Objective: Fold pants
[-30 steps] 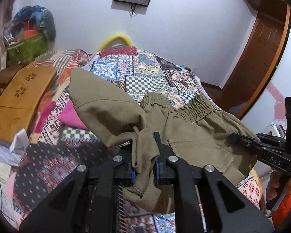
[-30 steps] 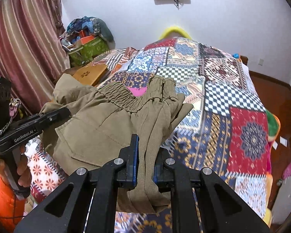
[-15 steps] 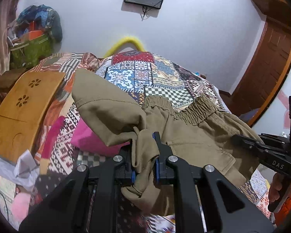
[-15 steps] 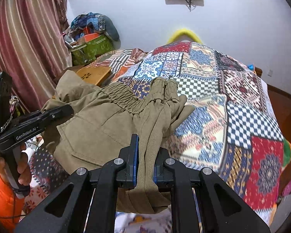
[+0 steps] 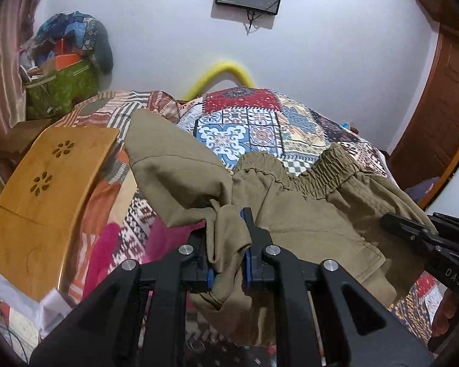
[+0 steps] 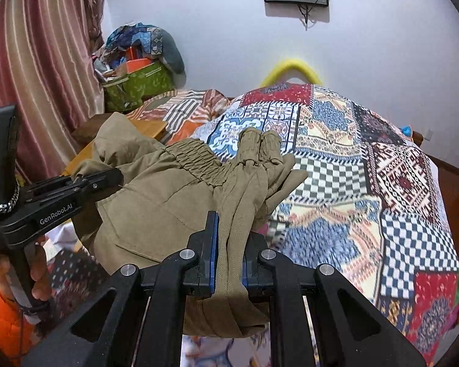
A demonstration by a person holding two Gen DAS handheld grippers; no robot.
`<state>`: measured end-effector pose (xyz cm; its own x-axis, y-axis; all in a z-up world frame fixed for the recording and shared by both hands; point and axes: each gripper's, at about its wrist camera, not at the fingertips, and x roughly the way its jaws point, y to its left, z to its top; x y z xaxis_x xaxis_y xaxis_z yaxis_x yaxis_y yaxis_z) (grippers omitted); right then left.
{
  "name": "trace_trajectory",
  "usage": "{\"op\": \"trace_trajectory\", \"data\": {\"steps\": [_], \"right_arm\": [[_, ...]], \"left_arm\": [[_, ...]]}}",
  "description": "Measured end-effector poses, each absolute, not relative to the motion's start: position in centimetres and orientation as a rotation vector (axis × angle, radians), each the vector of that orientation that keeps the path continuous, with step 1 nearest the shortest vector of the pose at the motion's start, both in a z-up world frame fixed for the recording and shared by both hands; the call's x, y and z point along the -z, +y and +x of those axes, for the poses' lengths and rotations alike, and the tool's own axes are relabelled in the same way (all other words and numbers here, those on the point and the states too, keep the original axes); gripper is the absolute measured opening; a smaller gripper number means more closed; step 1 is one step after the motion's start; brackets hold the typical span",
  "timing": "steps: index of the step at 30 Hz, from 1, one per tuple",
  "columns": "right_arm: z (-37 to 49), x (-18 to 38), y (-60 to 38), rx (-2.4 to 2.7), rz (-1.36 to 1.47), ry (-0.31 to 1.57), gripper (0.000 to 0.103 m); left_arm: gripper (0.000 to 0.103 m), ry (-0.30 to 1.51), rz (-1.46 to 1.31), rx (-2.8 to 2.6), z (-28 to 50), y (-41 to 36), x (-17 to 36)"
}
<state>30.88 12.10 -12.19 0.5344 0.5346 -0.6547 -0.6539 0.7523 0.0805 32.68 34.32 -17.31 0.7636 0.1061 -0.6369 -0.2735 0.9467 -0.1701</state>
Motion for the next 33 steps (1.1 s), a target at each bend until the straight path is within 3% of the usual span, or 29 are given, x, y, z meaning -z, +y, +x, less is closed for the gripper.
{"op": "trace_trajectory", "data": {"steps": [4,9,12,17,20,24,33], "right_arm": [[32.5,13.8,13.8,-0.693,-0.190,0.735,0.010],[34.9,19.1,15.5,-0.667,-0.250,0.889,0.010],[35.1,21.7,15.6,-0.649,-0.307,0.937,0.010],[34.4,21.9,14.8,-0.664,-0.312,0.974,0.016],[33.7,22.1,13.9,-0.667,-0.315,0.998,0.023],[32.8,22.2,12.7,-0.649,-0.345,0.991,0.035],[33.0,19.6,13.5,-0.654,-0.339,0.892,0.035]], "left_arm": [[0.013,0.700,-0.257,-0.221,35.0,36.6,19.6],[0.013,0.869,-0.290,-0.267,37.8,38.8,25.6],[0.018,0.884,-0.259,-0.274,37.1,39.0,27.2],[0.044,0.908,-0.292,-0.285,35.3,40.5,27.5],[0.052,0.917,-0.321,-0.281,34.1,41.6,27.5],[0.055,0.927,-0.305,-0.340,32.2,42.6,27.1],[0.056,0.914,-0.308,-0.413,32.5,44.4,26.4]]}}
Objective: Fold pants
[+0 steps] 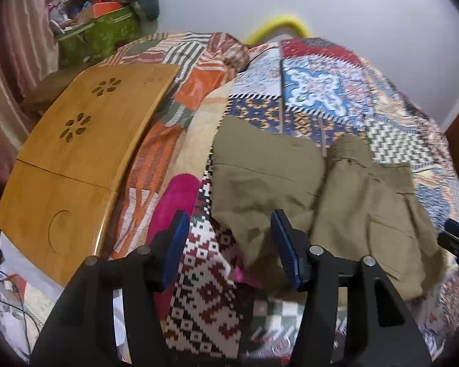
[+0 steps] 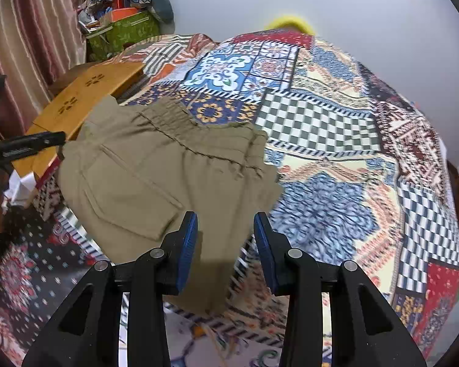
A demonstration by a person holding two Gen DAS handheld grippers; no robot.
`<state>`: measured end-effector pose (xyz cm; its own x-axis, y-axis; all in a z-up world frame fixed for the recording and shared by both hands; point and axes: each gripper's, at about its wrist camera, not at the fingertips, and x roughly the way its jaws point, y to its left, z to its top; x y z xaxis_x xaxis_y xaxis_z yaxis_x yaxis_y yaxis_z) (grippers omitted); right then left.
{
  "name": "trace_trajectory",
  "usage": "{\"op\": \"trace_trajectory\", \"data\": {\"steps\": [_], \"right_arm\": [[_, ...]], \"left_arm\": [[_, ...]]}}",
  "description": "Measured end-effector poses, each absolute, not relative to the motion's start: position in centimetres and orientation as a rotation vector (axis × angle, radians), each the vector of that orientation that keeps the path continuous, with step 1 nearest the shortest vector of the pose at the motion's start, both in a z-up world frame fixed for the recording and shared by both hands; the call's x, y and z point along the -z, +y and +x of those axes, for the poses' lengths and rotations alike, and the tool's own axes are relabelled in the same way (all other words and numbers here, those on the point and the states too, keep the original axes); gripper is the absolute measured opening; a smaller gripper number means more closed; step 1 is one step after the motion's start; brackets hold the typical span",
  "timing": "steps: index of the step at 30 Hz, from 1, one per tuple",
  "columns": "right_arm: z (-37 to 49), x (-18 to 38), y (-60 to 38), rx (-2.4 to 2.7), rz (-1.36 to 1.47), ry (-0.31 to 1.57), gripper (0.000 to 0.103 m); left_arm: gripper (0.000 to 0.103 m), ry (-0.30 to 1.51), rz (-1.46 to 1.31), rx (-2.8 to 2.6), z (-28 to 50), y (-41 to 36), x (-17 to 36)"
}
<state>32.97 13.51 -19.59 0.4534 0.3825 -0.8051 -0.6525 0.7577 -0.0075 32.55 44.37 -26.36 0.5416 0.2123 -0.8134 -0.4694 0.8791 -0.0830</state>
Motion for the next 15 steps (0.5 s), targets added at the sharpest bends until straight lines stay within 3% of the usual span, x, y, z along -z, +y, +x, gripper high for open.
{"op": "trace_trajectory", "data": {"steps": [7,15], "right_arm": [[35.3,24.6,15.2,-0.630,-0.336,1.032,0.035],[33.9,20.6,12.8,-0.649,-0.294,0.952,0.035]], "left_arm": [[0.057,1.053,-0.287,-0.486,34.6,45.4,31.3],[0.056,0.959,-0.296,-0.497,31.5,45.0,27.5]]}}
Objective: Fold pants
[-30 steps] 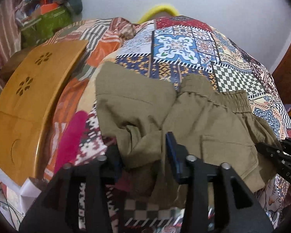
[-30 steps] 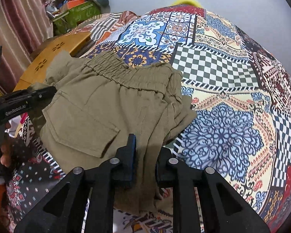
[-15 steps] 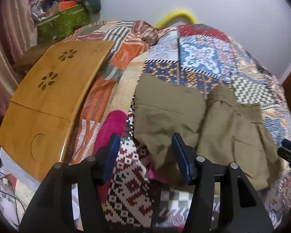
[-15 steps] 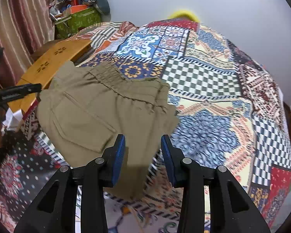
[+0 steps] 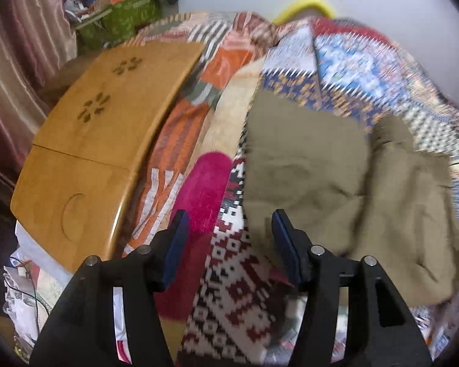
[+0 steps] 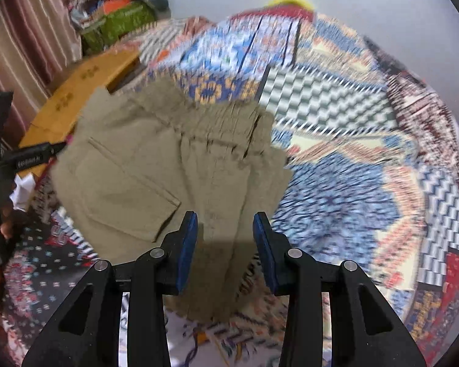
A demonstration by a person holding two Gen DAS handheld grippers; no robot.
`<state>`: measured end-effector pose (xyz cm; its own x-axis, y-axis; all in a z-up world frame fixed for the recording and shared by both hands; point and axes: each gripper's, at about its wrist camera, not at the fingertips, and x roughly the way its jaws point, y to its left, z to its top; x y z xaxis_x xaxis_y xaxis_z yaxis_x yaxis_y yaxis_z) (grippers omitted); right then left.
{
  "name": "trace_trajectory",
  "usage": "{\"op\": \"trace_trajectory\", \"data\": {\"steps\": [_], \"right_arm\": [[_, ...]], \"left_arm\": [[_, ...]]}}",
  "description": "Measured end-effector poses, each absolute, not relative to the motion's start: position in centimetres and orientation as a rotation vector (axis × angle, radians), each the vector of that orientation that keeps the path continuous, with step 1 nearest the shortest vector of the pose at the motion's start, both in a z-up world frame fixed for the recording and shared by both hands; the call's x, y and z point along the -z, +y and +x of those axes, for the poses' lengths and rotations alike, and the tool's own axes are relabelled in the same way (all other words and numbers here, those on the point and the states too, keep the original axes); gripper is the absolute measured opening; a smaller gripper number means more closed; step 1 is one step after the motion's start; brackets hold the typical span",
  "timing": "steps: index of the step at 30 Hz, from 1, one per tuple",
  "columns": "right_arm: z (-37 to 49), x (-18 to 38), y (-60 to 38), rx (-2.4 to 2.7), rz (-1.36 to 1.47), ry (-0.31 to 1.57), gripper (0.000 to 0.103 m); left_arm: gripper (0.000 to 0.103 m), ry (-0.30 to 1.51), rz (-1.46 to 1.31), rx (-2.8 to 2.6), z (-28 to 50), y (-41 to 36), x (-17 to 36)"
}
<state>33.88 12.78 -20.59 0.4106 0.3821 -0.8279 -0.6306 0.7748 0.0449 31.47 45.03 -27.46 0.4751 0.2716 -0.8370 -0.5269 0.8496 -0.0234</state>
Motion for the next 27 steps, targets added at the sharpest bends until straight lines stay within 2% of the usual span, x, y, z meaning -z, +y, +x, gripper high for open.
{"op": "trace_trajectory", "data": {"steps": [5,15,21,23,27], "right_arm": [[31.1,15.0,10.0,-0.657,-0.235,0.827,0.035],[20.3,2.9,5.0,-0.706,-0.134,0.516,0.035],[12.8,-1.8,1.9,-0.736,-0.085,0.362,0.035],[10.6,-2.8,0.7,-0.742,-0.067,0.324,0.038],[5.8,-4.2,-1.5,-0.727,-0.060,0.213,0.054]], "left_arm": [[0.056,0.832,-0.284,-0.435,27.9,41.8,21.5],[0.056,0.478,-0.170,-0.281,16.8,30.9,5.6],[0.057,0.317,-0.131,-0.207,9.0,24.6,-0.7],[0.058,0.275,-0.130,-0.192,6.6,22.9,-2.0],[0.060,0.208,-0.126,-0.189,2.1,20.1,-3.8]]}}
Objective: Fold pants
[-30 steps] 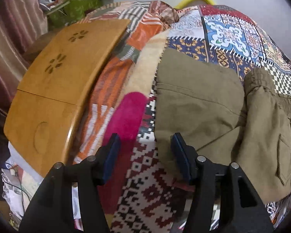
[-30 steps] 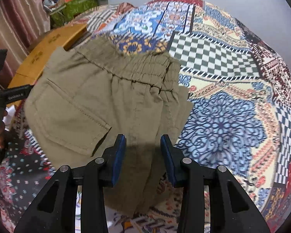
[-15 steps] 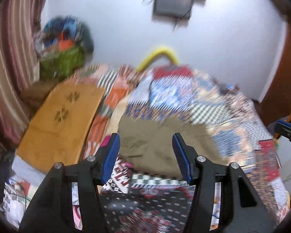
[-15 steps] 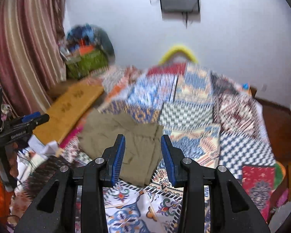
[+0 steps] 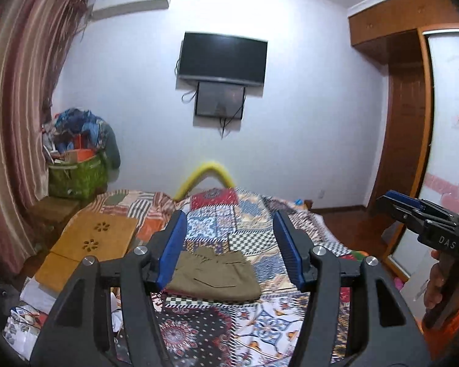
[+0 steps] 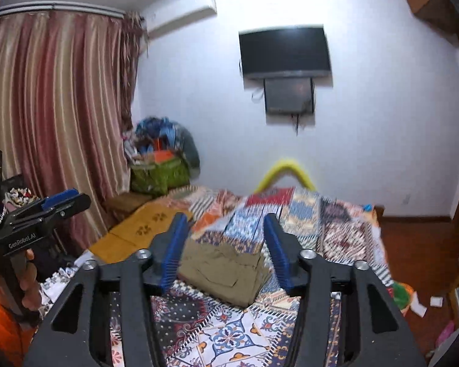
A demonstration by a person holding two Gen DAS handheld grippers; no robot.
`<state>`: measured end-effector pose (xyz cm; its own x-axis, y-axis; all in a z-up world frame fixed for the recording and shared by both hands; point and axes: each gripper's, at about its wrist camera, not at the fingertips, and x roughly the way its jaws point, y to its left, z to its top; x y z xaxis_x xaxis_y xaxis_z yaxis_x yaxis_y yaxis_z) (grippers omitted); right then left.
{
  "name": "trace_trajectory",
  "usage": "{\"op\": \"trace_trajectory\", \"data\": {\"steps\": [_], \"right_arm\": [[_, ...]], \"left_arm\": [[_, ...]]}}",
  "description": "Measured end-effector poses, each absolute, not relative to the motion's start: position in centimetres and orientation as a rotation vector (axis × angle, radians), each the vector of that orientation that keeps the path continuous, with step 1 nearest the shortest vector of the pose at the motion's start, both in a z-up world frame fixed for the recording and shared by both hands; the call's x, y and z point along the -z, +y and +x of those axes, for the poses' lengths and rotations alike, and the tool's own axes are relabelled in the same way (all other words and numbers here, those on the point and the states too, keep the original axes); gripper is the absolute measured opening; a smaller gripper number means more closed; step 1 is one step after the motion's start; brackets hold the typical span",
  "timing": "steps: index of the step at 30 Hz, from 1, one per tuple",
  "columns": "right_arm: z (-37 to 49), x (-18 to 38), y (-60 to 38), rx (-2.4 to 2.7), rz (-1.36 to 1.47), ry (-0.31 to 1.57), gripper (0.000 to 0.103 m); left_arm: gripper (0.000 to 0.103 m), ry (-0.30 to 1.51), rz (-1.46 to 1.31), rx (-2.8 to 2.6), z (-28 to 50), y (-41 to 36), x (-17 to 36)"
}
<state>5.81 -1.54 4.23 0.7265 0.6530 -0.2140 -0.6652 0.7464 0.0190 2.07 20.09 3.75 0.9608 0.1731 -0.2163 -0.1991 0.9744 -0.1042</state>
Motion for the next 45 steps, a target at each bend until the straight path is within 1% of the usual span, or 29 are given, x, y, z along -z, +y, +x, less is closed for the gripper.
{"op": "trace_trajectory", "data": {"steps": [2,3,4,5,6,8,9,11,13,17,26,45], "right_arm": [[3.9,-4.6,-2.5,-0.727,-0.059,0.170,0.057],[3.2,-4.7,-2.9,-0.725,-0.056,0.155,0.062],[2.6,-4.8,-3.3,-0.725,-0.048,0.142,0.069],[2.1,-4.8,-3.6,-0.727,-0.036,0.131,0.073],[1.5,-4.7,-4.0,-0.729,-0.023,0.123,0.078],[1.0,-4.4,-4.3,-0.732,-0.010,0.116,0.082],[0.7,-4.2,-4.3,-0.728,-0.010,0.115,0.085],[0.2,-3.9,-4.3,-0.715,-0.016,0.107,0.090],[-0.1,-3.5,-4.1,-0.699,-0.028,0.100,0.103],[-1.3,-3.4,-4.1,-0.674,-0.048,0.079,0.103],[-2.0,-3.1,-4.6,-0.681,-0.039,0.093,0.103],[-2.8,-2.3,-5.0,-0.681,-0.032,0.098,0.103]], "left_arm": [[0.061,0.184,-0.119,-0.188,0.5,19.0,-4.1],[0.062,0.169,-0.105,-0.196,-0.7,18.1,-4.4],[0.065,0.161,-0.092,-0.203,-1.4,17.5,-4.5],[0.071,0.153,-0.079,-0.208,-2.0,16.9,-4.5],[0.075,0.143,-0.067,-0.218,-3.0,16.1,-4.6],[0.087,0.125,-0.065,-0.219,-4.4,15.1,-4.6],[0.090,0.116,-0.066,-0.222,-5.3,14.6,-4.5],[0.099,0.101,-0.067,-0.234,-6.3,13.9,-4.4],[0.103,0.088,-0.064,-0.241,-7.3,13.2,-4.3],[0.103,0.084,-0.047,-0.244,-8.1,12.1,-3.9],[0.103,0.077,-0.020,-0.244,-9.1,10.6,-3.4],[0.103,0.096,-0.052,-0.239,-8.4,11.1,-2.7]]}}
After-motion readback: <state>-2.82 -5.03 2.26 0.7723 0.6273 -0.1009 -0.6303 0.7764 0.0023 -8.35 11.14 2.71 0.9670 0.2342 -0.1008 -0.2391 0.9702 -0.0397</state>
